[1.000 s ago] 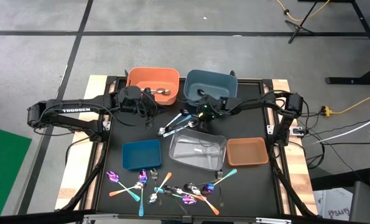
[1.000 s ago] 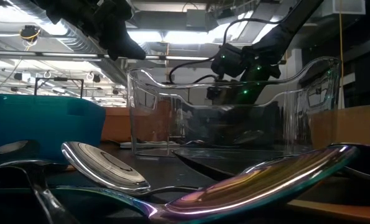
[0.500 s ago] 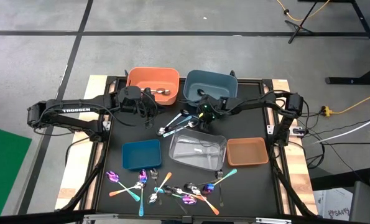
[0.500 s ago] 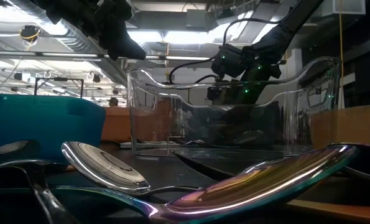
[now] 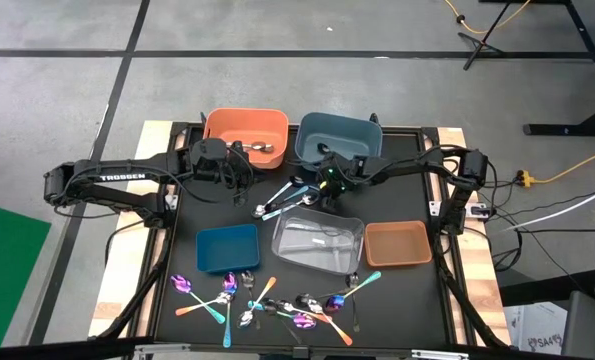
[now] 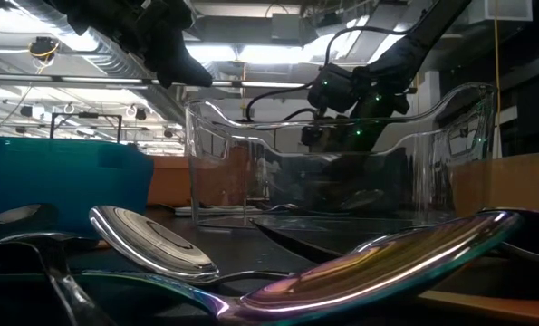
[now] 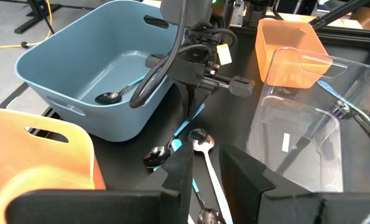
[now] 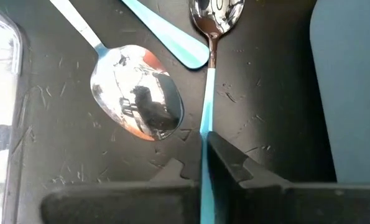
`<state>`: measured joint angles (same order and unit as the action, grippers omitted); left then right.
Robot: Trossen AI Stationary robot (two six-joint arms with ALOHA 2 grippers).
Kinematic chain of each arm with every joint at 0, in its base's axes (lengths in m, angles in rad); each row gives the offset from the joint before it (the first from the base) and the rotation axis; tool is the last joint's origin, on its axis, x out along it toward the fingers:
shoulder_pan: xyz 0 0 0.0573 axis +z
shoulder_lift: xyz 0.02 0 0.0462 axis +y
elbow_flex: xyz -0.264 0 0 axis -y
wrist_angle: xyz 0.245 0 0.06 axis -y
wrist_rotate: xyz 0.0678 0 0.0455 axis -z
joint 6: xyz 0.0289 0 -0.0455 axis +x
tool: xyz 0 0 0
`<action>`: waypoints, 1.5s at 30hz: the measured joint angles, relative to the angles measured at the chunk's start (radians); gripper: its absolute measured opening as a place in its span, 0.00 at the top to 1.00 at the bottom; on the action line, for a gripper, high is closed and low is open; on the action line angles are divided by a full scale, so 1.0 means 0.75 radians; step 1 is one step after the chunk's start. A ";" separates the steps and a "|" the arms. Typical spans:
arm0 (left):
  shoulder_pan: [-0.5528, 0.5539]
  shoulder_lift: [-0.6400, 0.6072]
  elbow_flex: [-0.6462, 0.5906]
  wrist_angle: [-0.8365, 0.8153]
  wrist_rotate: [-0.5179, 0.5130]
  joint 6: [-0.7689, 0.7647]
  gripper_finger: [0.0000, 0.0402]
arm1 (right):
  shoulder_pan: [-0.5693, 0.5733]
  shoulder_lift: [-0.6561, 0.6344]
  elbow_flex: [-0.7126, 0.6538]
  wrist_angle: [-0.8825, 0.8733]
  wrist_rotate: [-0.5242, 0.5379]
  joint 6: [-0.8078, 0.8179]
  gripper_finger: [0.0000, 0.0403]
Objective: Sort silverware by color (type)
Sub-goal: Put the blue spoon into the light blue bin
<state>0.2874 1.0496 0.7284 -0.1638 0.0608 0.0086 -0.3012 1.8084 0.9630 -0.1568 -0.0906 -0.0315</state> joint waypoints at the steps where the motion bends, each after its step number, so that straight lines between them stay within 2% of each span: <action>1: 0.000 0.000 0.000 0.000 0.000 0.000 0.82 | 0.000 0.000 0.000 0.004 0.000 0.000 0.91; 6: 0.000 0.000 0.000 0.000 -0.001 -0.001 0.82 | 0.000 0.000 0.000 0.043 0.000 0.000 0.77; 11: 0.000 0.000 0.000 0.000 0.000 0.000 0.82 | 0.000 0.000 0.000 0.108 -0.002 0.000 0.71; 23: 0.000 0.000 0.000 0.000 -0.001 0.001 0.82 | 0.001 0.017 0.001 0.157 0.003 -0.002 0.70; 32: 0.000 0.000 0.000 -0.005 0.000 0.000 0.82 | 0.001 0.071 0.002 0.191 0.131 -0.007 0.70; 45: -0.001 0.000 0.000 -0.005 0.000 0.000 0.82 | 0.001 0.094 0.005 0.147 0.098 -0.004 0.71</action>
<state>0.2871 1.0496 0.7284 -0.1677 0.0607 0.0086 -0.3008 1.8786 0.9668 -0.0467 -0.0170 -0.0341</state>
